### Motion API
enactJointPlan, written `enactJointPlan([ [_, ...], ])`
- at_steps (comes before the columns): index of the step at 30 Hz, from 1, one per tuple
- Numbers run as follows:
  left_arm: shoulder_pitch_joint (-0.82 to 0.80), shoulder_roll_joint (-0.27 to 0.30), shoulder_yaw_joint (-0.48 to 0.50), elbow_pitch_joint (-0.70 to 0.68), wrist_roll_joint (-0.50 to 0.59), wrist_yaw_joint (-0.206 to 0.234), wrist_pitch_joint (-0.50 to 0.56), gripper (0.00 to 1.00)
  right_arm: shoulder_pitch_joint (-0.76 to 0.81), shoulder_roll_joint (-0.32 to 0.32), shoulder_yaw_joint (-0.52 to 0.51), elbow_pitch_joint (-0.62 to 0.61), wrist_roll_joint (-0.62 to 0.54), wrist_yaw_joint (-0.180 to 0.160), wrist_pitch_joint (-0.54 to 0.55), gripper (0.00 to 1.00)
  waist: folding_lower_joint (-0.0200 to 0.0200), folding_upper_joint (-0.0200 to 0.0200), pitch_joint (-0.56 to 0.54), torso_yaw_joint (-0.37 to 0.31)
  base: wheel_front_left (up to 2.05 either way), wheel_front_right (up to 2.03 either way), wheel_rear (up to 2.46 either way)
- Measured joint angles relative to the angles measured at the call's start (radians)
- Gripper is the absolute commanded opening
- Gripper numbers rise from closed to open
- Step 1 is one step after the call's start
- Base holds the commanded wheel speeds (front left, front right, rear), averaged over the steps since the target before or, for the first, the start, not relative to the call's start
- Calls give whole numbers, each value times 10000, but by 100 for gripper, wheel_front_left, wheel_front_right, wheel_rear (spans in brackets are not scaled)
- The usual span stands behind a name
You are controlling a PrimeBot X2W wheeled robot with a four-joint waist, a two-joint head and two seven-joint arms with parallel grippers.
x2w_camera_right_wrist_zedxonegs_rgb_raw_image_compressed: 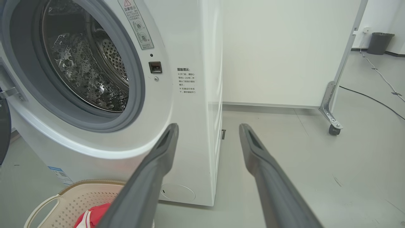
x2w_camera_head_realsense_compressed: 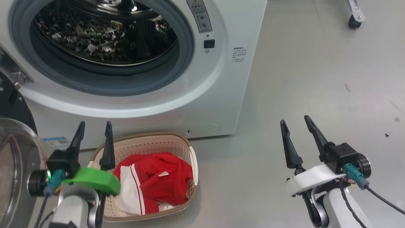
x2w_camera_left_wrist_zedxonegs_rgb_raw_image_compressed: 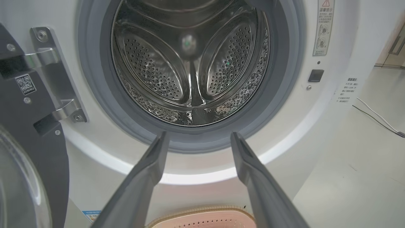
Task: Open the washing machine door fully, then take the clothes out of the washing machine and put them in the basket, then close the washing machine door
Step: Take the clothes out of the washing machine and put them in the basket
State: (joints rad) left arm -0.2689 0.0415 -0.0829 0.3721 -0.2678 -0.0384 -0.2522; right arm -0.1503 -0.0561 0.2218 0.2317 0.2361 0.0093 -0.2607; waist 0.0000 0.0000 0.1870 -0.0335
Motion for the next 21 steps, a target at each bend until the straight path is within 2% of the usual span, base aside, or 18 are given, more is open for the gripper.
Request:
enactJointPlan([
  [4,806,0,17,-234,25,184,0,100,353,10,-29,13,0,-2,2,100,0,0,-388,-6,0,0,0],
  [11,1971,6,-142,-742,44,259,2,100,940,46,-109,2,2,-17,0,100,0,0,-1042,10,0,0,0],
  [21,3026,21,-364,-1455,48,439,125,100,1467,77,0,-29,2,-19,2,100,0,0,-1547,-44,0,0,0],
])
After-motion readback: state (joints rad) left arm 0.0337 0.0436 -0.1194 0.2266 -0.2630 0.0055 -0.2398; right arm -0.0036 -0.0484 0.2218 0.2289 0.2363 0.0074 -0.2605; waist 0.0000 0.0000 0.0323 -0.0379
